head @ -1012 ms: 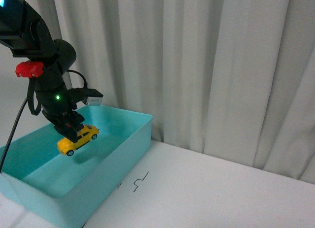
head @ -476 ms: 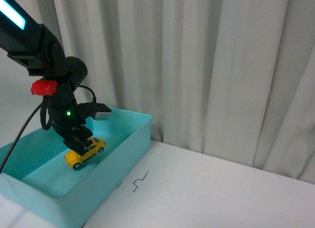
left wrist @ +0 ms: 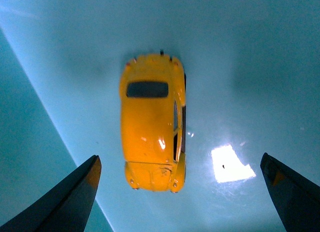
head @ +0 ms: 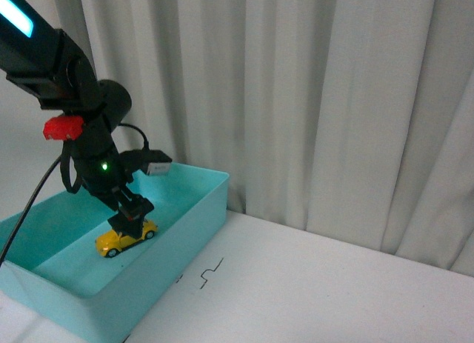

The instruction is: Wind up and store yellow beetle toy

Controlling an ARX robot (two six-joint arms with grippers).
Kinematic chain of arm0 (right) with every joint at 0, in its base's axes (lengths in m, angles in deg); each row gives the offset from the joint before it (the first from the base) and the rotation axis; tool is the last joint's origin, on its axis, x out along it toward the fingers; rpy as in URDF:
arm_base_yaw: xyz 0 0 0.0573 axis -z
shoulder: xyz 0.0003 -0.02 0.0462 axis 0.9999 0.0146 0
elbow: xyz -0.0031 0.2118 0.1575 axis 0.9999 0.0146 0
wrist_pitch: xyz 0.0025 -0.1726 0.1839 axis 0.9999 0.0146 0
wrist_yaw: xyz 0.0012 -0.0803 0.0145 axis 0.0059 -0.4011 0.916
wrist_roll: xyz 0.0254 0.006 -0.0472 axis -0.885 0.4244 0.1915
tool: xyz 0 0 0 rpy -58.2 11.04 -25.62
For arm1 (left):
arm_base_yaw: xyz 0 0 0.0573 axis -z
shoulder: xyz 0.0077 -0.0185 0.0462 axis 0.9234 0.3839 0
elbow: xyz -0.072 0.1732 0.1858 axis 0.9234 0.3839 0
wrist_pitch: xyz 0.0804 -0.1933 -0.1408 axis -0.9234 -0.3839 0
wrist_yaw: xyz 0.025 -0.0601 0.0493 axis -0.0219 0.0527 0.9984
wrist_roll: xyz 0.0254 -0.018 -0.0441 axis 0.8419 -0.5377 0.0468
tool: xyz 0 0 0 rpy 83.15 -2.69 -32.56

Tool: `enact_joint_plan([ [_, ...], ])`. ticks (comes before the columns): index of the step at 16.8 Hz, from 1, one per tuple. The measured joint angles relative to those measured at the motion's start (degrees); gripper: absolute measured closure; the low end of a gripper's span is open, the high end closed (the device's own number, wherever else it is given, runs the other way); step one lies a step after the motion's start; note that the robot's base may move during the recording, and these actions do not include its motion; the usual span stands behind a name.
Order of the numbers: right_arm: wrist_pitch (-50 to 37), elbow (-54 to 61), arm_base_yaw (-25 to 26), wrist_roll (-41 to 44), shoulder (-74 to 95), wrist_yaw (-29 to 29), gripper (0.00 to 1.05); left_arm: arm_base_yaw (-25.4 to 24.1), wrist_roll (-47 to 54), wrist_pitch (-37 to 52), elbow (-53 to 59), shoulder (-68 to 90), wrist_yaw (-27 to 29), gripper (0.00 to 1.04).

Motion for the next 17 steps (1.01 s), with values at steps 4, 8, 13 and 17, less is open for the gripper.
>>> enact_joint_plan([
  [4,0.0,0.0,0.0,0.0,0.0,0.0,0.07,-0.4,3.9,5.4,5.7,-13.4,-10.3,0.07],
  [8,0.0,0.0,0.0,0.0,0.0,0.0,0.07,-5.7,1.7,14.3,18.0,-31.9,-21.9,0.07],
  [13,0.0,0.0,0.0,0.0,0.0,0.0,0.07,-10.9,-4.1,20.4,32.5,-54.1,-35.9,0.07],
  [17,0.0,0.0,0.0,0.0,0.0,0.0,0.07,-2.4,-35.8,60.8,61.4,-73.3,-23.7,0.52],
])
